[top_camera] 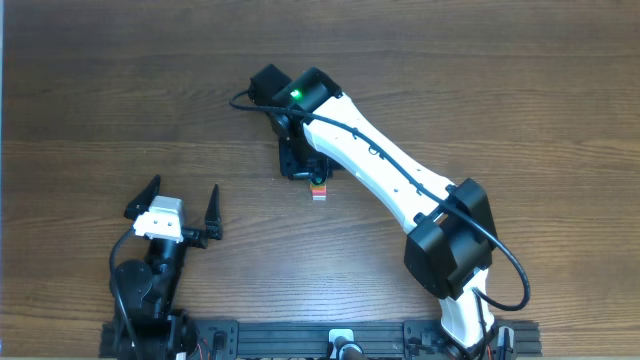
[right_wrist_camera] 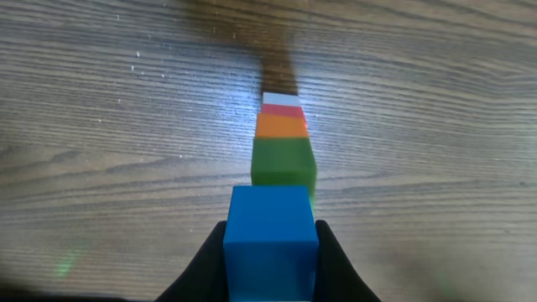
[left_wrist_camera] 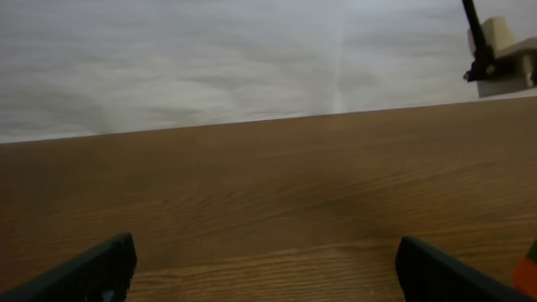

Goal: Stack Cubes

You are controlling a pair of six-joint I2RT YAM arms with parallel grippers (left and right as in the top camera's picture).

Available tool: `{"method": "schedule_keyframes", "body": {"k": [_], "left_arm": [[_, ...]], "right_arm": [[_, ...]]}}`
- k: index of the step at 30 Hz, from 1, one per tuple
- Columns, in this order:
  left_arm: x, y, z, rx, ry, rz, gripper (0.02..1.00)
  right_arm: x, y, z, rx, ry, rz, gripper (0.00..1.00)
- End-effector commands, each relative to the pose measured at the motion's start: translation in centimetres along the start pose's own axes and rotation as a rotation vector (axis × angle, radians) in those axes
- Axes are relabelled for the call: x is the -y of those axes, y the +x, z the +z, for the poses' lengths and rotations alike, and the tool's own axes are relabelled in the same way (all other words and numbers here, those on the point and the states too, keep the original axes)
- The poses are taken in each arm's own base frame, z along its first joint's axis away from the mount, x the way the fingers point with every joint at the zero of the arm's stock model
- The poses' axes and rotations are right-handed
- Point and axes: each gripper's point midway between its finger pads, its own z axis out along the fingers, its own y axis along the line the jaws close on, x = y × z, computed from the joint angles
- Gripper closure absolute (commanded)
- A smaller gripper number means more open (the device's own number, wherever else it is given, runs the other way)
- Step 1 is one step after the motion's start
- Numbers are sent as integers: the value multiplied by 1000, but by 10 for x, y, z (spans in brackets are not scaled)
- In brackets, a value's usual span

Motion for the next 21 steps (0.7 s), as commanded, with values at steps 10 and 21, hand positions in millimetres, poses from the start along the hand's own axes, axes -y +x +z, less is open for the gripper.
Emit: {"method": "schedule_keyframes", "body": {"k": [10,21], "left_arm": [[1,2,0,-3,5,13,18],[1,2,0,-3,5,13,18]], "right_arm": [[2,3,-5,7,-26,16,987],[6,1,-4,1,-22,28,989]]}}
